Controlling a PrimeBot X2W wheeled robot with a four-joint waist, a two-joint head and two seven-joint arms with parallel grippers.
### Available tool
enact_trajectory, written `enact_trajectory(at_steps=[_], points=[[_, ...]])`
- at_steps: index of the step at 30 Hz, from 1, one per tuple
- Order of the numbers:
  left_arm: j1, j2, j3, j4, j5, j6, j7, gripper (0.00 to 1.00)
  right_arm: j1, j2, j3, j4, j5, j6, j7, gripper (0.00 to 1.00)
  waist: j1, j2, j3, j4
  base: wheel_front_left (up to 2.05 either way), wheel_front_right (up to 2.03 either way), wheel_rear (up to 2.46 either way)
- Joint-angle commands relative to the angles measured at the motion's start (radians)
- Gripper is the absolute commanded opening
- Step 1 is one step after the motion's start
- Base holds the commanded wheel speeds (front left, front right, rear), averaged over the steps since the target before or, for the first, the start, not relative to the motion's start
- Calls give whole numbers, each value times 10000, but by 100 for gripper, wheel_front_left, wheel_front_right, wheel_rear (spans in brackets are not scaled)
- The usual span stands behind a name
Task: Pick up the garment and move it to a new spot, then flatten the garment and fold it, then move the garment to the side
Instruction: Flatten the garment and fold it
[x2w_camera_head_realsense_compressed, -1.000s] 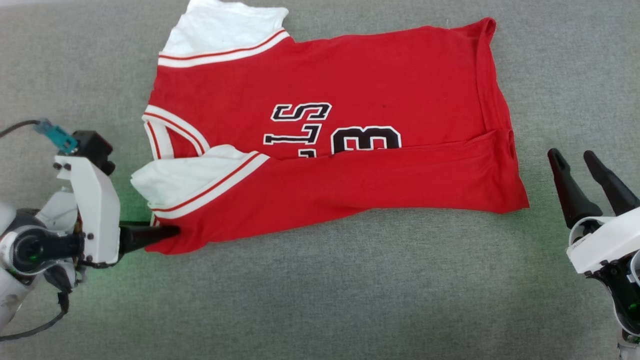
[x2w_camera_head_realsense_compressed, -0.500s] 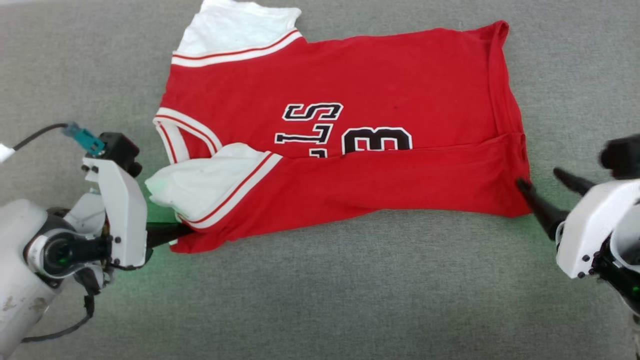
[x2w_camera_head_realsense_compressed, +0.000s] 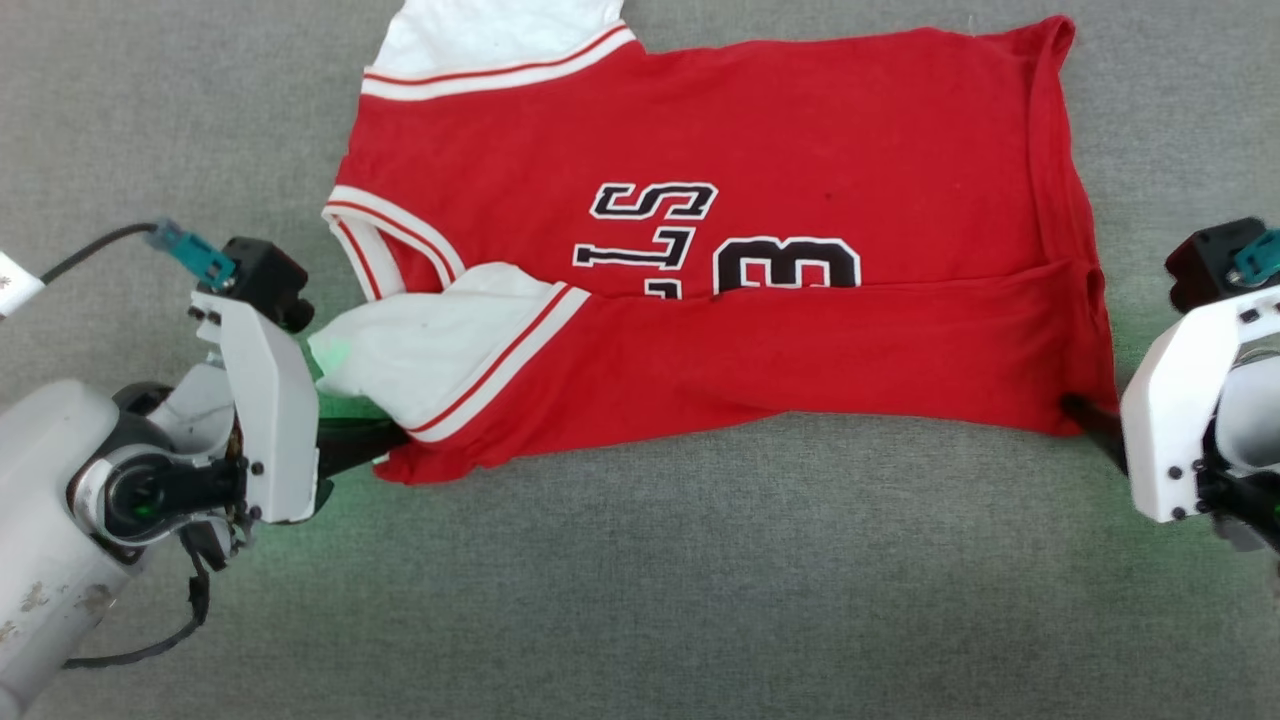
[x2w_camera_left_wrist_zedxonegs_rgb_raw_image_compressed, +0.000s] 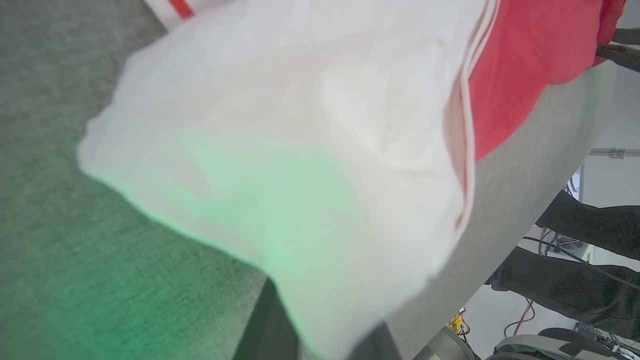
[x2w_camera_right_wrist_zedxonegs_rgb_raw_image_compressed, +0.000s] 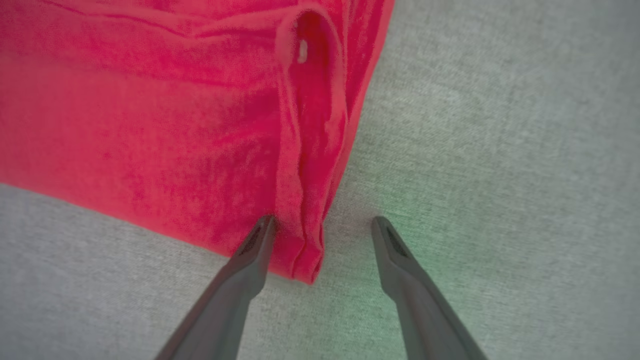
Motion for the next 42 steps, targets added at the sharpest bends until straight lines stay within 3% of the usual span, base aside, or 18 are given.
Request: enact_trajectory(at_steps=[1,4,5,6,8,9,21,32,42], points=[[21,-129,-74,29,32,26,-115,0,110,89,124,144,17,-10,43,100,0,0,101,46,0,0,0],[18,-80,-117,11,48,27,-263,0,285,278,208,414,195,-9,-62,100,0,0,153,47,0,0,0],[19,-64,-139,12,62,27,-304,0,311,299,251,471,221,-7,-121,87,0,0,159,42,0,0,0],[23,-53,-160,2,59,27,-341,0,322,304,293,518,234,-6,-170,46,0,0,164,39,0,0,0],[22,-36,-193,-22,30,27,-399,0,281,333,290,554,284,-4,-391,9,0,0,164,33,0,0,0],[18,-30,-205,-39,23,27,-435,0,270,325,304,592,314,-4,-469,0,0,0,159,34,0,0,0],[434,341,-65,-576,-265,22,-1377,0,525,109,183,561,764,-7,-1466,0,0,0,-277,132,0,0,0],[1805,1396,-365,-2396,-2,21,-2646,0,2534,-420,-366,-1054,1132,-7,-1414,0,0,0,-727,382,0,0,0],[3090,2513,-563,-3697,-160,21,-3601,0,4284,-322,-1271,-2415,1250,-7,-980,0,0,0,-780,387,0,0,0]])
